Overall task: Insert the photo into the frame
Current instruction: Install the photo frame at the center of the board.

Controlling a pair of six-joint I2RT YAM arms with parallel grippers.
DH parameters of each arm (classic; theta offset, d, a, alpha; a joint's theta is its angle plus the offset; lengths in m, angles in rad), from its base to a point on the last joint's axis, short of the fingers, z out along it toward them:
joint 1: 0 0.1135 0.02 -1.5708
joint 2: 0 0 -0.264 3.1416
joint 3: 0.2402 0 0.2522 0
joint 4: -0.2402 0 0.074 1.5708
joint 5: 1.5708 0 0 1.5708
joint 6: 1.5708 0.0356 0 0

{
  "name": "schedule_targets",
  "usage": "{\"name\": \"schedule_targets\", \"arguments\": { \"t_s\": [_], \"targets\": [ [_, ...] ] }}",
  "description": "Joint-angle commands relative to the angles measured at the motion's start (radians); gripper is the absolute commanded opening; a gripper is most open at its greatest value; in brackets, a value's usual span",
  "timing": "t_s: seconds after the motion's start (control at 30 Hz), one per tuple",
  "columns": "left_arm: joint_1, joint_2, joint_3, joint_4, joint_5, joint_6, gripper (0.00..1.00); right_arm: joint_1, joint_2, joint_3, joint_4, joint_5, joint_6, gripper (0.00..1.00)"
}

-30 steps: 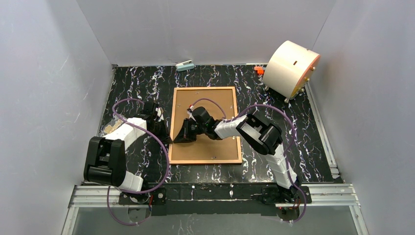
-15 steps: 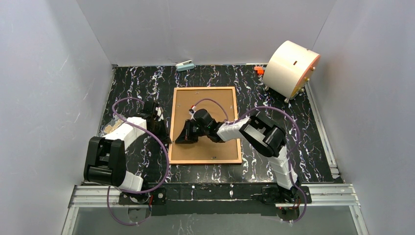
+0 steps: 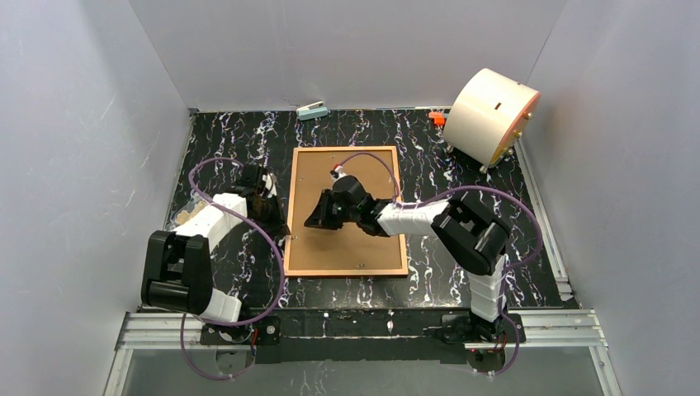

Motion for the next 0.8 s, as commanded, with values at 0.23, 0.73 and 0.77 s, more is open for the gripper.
{"name": "schedule_targets", "arguments": {
  "t_s": [0.23, 0.73, 0.77],
  "targets": [
    [-0.002, 0.093, 0.105, 0.083, -0.013, 0.002, 0.33, -0.003, -0.154, -0.053, -0.154, 0.219, -0.075, 0.27],
    [-0.002, 0.145, 0.090, 0.097, 0.041, -0.065, 0.13, -0.098, -0.252, -0.146, -0.146, 0.038, -0.067, 0.28],
    [-0.003, 0.133, 0.078, 0.097, 0.053, -0.066, 0.12, -0.097, -0.251, -0.143, -0.144, 0.030, -0.065, 0.28]
  ]
}}
